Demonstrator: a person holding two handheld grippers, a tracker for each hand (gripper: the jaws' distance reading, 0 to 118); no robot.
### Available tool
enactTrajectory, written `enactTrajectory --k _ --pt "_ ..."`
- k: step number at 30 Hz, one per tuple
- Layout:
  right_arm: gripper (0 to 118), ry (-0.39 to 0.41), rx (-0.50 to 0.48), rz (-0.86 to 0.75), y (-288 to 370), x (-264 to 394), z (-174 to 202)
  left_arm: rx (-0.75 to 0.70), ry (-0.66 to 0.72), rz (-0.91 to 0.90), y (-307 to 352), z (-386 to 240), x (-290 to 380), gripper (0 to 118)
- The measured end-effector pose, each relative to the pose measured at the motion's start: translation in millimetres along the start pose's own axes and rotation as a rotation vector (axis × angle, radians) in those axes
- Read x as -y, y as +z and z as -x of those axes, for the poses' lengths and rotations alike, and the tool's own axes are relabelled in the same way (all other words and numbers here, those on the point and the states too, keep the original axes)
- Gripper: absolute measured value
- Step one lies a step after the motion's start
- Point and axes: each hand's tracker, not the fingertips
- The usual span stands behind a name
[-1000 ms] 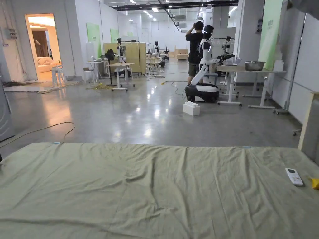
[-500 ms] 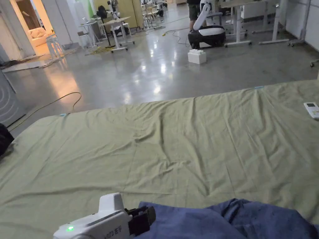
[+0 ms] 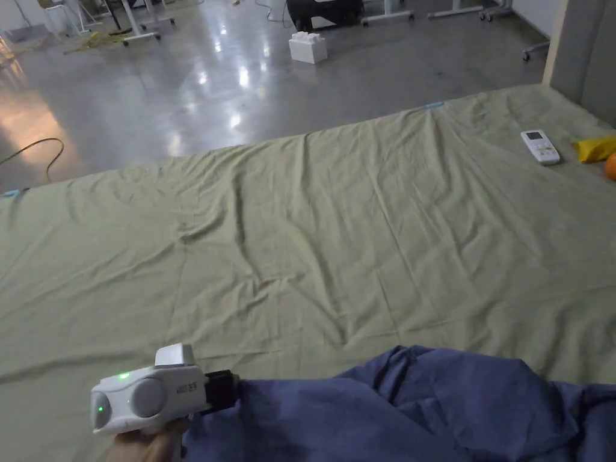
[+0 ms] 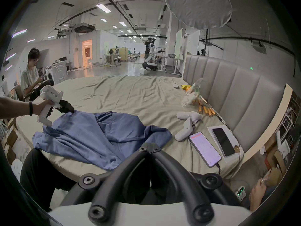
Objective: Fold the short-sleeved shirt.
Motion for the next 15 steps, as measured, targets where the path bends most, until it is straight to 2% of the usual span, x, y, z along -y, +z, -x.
enactTrajectory --k 1,2,3,4,6,10,12,13,15 --pt "0 -0.013 0.003 0.003 -1.3 1.2 -0.2 -0.081 -0.103 0.007 -8.4 -15.2 13.3 52" --pt "0 -0.032 -0.003 0.005 -3.4 2.7 -0.3 -0.076 -0.162 0.007 -5.2 -21.3 22.3 21" --pt "0 -0.051 -0.012 0.009 -5.4 2.4 0.8 -0.042 -0.173 0.034 -1.5 -23.7 21.8 6" --pt "0 -0.063 -0.020 0.014 -8.1 2.0 2.0 -0.056 -0.147 0.043 5.7 -41.0 20.7 6" --pt "0 -0.070 -0.038 0.013 -13.8 -0.6 5.1 -0.099 -0.213 0.072 -7.6 -57.0 35.5 6" --pt "3 -0.072 -0.064 0.000 -36.2 -20.3 2.3 -0.116 -0.207 0.117 -30.0 -55.1 16.6 6" --pt "41 -0.080 -0.087 0.038 -61.9 -34.4 -9.8 -0.097 -0.193 0.159 -28.5 -52.4 4.4 6" --pt "55 -0.073 -0.081 0.041 -76.6 -41.9 -15.4 -0.100 -0.204 0.163 -29.3 -52.2 3.3 6" --pt "58 -0.051 -0.107 0.066 -108.9 -52.9 -29.6 -0.087 -0.189 0.174 -28.7 -49.5 -1.8 6"
